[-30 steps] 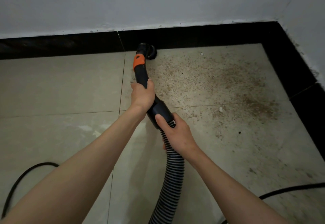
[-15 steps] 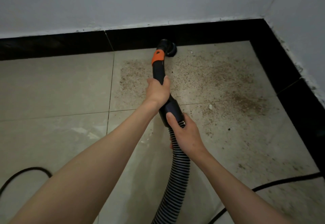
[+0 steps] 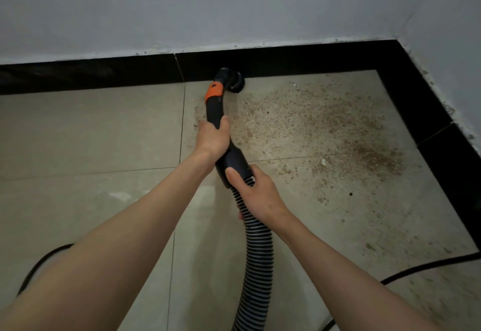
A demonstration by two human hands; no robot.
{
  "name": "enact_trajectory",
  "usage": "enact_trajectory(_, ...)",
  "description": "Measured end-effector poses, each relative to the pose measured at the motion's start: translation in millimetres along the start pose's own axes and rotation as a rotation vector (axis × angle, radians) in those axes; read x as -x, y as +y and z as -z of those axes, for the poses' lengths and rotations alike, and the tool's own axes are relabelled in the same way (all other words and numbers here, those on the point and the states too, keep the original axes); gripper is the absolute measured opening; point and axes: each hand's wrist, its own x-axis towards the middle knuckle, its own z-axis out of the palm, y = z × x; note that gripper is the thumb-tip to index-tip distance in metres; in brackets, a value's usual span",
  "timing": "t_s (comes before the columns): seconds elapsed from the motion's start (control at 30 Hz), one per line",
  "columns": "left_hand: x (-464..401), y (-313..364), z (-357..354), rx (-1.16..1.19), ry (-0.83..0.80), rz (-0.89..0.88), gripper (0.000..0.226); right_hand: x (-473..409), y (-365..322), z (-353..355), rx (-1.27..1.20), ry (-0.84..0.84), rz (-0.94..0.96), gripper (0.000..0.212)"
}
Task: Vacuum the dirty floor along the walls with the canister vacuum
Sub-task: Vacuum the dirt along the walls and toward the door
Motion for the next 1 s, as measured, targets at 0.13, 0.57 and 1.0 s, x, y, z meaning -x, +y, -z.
enact_trajectory(0.13, -6.7, -8.1, 29.1, 0.044, 0.048, 0.031, 0.047, -3.2, -9.6, -19.3, 0.032, -0.061, 0.004, 0.03)
enact_trajectory(0.57, 0.2, -40.8, 85.6, 0.031, 0.1, 0.137, 0.052, 14.9, -22.8, -63.5, 0.092, -0.241, -0.104, 0.038)
enact_trajectory(1.0, 16.3, -30.1, 66.3, 0.02, 0.081, 0.133, 0.052, 29.3, -22.2, -46.1, 0.011, -0.15, -0.154, 0.045)
